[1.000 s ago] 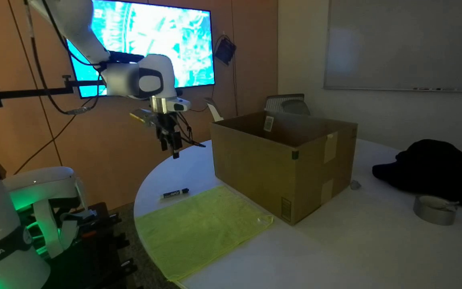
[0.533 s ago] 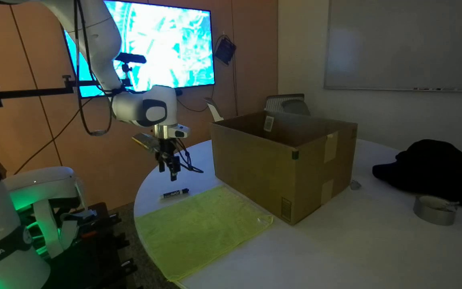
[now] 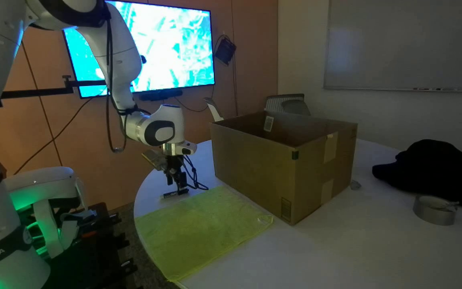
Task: Put the marker on the yellow crop, wrap the marker up with the yellow cloth and put them in the box
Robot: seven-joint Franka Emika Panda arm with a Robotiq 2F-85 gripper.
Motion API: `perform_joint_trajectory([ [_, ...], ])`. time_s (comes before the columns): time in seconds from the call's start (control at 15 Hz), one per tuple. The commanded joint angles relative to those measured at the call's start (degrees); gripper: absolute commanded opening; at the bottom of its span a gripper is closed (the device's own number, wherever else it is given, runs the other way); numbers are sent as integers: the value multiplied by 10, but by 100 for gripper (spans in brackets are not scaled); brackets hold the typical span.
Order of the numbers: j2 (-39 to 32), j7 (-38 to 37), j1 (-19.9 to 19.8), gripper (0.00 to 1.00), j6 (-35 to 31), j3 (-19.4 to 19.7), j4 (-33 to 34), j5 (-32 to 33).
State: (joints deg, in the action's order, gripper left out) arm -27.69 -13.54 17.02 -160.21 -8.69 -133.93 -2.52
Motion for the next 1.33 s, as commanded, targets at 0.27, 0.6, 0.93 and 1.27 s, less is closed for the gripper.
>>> perform_joint_trajectory([
  [0.27, -60, -22, 19, 100, -11, 22, 45, -2],
  [0.6, -51, -22, 15, 51, 14, 12, 49, -8],
  [0.93, -32, -31, 27, 13, 51, 11, 53, -2],
  [1.27, -16, -37, 30, 8, 84, 14, 53, 3],
])
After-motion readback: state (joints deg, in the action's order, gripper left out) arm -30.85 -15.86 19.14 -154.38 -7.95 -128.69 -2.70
